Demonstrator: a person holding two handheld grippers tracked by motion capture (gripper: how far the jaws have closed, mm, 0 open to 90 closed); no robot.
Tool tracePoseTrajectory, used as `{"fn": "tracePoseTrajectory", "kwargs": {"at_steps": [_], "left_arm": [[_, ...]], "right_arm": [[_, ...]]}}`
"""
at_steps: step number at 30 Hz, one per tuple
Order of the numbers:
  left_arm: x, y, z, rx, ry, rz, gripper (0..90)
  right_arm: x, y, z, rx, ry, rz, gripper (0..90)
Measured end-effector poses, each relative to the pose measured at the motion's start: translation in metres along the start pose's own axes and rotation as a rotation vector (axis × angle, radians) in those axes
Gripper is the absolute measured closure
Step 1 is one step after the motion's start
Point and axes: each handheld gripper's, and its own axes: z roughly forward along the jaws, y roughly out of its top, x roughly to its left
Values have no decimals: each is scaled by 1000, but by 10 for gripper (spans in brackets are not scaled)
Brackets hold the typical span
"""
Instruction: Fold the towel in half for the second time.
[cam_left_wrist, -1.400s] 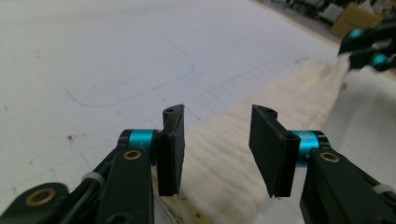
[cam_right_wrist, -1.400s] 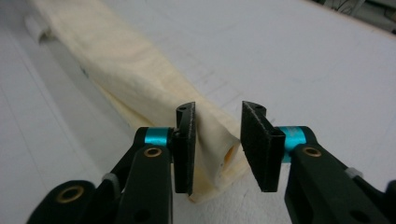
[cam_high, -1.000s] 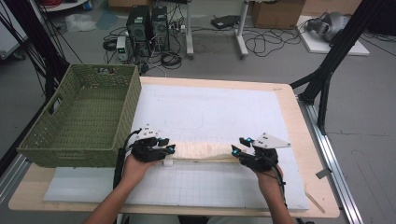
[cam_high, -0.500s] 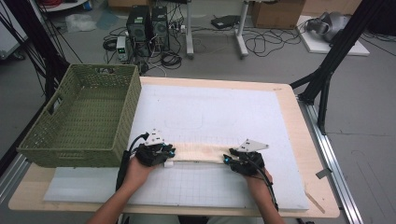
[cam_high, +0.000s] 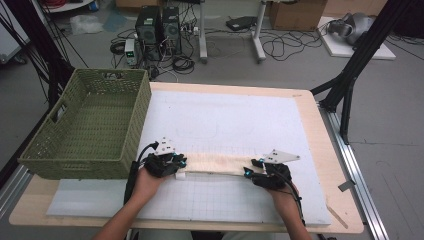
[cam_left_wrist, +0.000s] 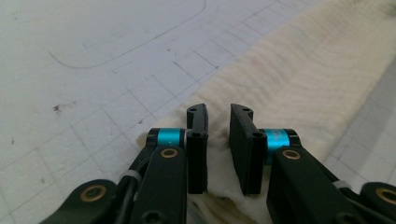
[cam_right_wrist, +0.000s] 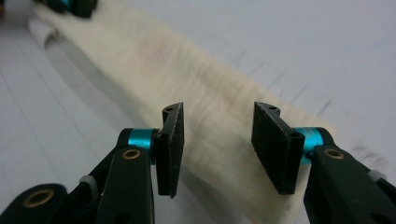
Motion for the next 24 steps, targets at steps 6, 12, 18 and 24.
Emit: {"fn": "tracePoseTrajectory", "kwargs": {"at_steps": [6,12,18,24], "left_arm": [[8,2,-4,4,-8,-9,854],[9,1,2,31,11,0,857],[7,1,2,39,25,25,859],[9,0,0,26,13,1,836]], "right_arm": [[-22,3,-6,-5,-51,28,759],[-25,-3,13,88,-54,29,740],[-18,-8,9,103,-95,-51,722],[-21,-8,-3,76,-91,-35,662]]}}
